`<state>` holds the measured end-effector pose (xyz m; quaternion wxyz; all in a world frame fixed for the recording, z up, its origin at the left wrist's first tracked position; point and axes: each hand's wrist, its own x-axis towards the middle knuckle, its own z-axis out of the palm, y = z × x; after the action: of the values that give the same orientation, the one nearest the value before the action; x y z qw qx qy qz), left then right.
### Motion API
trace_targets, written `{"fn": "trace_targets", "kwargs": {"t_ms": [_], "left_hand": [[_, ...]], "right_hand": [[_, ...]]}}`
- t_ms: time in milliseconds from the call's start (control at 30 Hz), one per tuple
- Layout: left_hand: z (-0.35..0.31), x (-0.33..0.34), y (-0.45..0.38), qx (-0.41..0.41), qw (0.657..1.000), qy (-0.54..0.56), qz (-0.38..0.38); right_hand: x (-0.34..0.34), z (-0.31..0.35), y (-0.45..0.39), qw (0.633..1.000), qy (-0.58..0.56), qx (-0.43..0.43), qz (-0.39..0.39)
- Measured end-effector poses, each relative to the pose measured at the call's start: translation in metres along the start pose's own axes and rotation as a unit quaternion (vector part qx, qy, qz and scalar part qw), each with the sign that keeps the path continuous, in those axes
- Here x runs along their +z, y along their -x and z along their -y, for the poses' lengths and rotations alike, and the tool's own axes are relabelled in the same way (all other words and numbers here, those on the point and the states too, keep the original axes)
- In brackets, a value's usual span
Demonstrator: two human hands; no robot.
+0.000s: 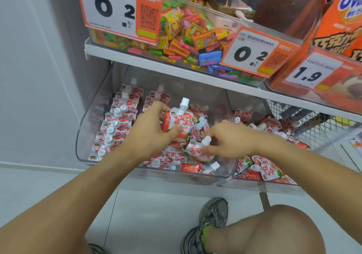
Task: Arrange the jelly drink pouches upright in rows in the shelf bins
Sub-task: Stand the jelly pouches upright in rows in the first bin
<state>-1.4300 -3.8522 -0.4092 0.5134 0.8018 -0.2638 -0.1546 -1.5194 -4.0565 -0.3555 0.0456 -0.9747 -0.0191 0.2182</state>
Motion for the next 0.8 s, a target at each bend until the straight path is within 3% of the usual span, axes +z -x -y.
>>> {"fn": "trace_targets", "kwargs": {"t_ms": [333, 533, 633, 800], "left_hand": [[-0.003, 0.002, 0.001, -0.004, 1.000, -0.009, 0.006], [-0.005, 0.003, 0.002, 0.004, 1.000, -0.025, 0.009], [-0.006, 0.003, 0.002, 0.005, 1.000, -0.028, 0.012], [-0.010, 0.005, 0.003, 0.013, 0.999, -0.032, 0.025]], "right_hand": [[0.013, 0.010, -0.014, 0.988, 0.035, -0.021, 0.148], [0.002, 0.010, -0.015, 0.988, 0.018, -0.040, 0.151], [-0.006, 0.015, -0.008, 0.987, 0.035, -0.012, 0.157], [0.005, 0.021, -0.009, 0.965, 0.090, 0.041, 0.242]]}}
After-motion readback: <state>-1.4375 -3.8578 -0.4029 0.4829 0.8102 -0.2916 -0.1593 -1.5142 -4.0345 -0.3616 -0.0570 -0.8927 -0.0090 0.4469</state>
